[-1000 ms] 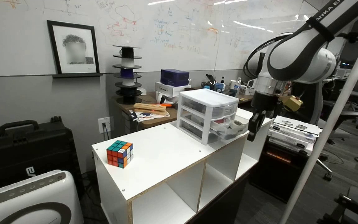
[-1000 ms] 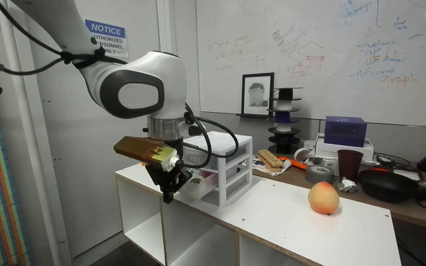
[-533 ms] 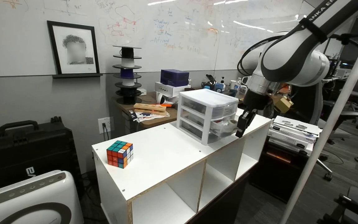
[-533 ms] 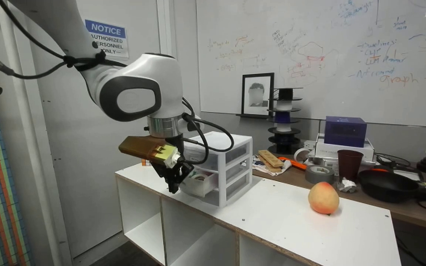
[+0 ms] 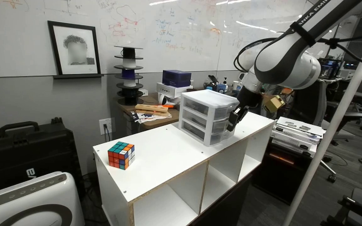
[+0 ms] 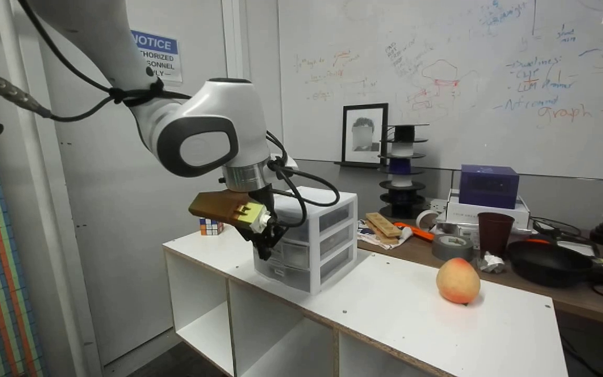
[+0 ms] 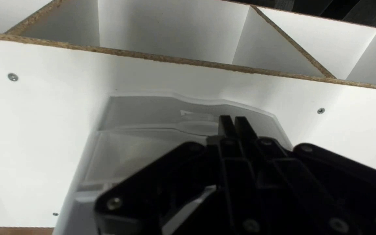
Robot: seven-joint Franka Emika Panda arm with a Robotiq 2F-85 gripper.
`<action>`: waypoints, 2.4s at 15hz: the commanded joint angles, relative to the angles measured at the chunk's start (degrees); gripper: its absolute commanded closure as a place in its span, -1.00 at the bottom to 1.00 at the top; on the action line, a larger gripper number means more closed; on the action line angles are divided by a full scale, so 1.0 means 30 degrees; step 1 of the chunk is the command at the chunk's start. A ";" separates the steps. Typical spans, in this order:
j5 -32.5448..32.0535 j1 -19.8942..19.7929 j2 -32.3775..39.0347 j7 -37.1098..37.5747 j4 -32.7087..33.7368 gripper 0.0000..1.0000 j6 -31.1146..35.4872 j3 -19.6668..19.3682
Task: Pick the masking tape and the plastic and put them in the drawer, then close it
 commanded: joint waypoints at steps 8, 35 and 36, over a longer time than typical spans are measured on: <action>-0.0637 -0.1336 0.0370 0.0440 0.0550 0.80 0.0232 0.0709; -0.5068 -0.0578 -0.8402 0.5691 0.0928 0.72 -1.6426 -0.4408; -0.5076 -0.0584 -0.8378 0.5691 0.0882 0.54 -1.6424 -0.4426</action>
